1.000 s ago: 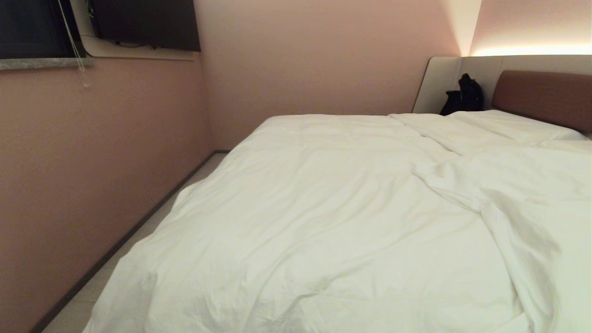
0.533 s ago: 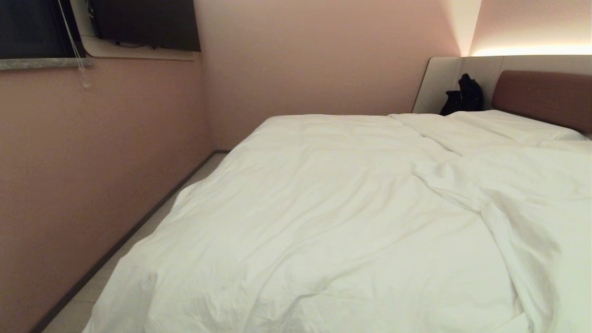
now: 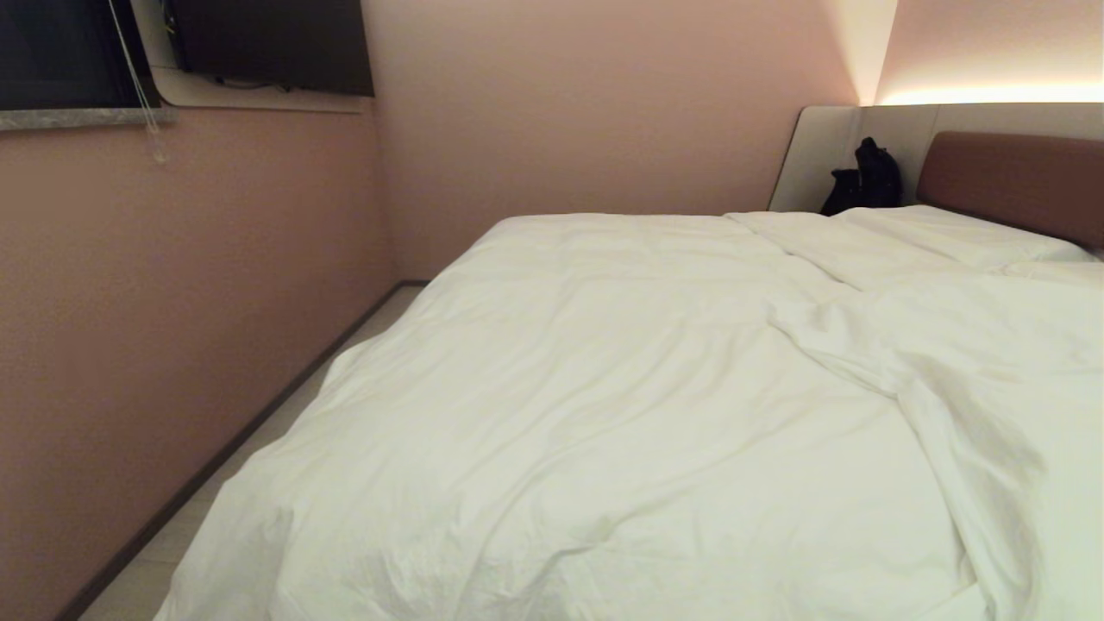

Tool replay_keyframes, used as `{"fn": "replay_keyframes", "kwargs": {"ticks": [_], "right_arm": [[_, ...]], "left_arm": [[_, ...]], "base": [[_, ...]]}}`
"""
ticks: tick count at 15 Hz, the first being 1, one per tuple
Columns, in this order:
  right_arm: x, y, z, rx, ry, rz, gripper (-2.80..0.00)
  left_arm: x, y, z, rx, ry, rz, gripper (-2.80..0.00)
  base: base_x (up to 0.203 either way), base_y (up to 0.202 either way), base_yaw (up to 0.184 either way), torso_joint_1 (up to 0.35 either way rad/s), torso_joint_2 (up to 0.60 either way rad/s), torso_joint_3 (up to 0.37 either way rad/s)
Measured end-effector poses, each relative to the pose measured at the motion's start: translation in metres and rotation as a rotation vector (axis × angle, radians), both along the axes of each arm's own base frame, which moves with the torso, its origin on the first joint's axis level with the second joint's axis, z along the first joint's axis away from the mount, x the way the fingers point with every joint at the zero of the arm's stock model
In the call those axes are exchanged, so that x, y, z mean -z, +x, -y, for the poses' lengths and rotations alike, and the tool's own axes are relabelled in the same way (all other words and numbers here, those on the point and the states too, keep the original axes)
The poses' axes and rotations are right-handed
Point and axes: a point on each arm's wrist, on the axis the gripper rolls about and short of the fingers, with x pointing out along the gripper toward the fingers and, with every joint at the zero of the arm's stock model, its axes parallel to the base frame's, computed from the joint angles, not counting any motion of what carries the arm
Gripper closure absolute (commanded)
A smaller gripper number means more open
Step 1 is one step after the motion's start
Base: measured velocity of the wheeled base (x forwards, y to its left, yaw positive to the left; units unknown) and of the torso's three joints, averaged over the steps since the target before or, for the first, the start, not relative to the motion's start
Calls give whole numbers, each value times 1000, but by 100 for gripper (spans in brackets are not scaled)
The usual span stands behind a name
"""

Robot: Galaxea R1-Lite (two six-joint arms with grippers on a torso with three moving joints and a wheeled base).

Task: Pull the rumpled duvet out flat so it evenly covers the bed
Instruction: Hold the folded corner of the quilt

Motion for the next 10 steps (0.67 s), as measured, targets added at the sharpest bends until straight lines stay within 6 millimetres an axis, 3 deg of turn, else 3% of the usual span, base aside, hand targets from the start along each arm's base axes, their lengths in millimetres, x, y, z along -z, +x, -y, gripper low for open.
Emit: {"fn": "replay_keyframes", "kwargs": {"ticks": [6,10], "right_arm": [[0,0,0,0,0,0,0],[0,0,0,0,0,0,0]], "left_arm": [[11,-7,-3,-148,141,23,0],[31,-14,-5,-173,208,11,0]], "base": [[0,0,0,0,0,0],[0,0,0,0,0,0]]}}
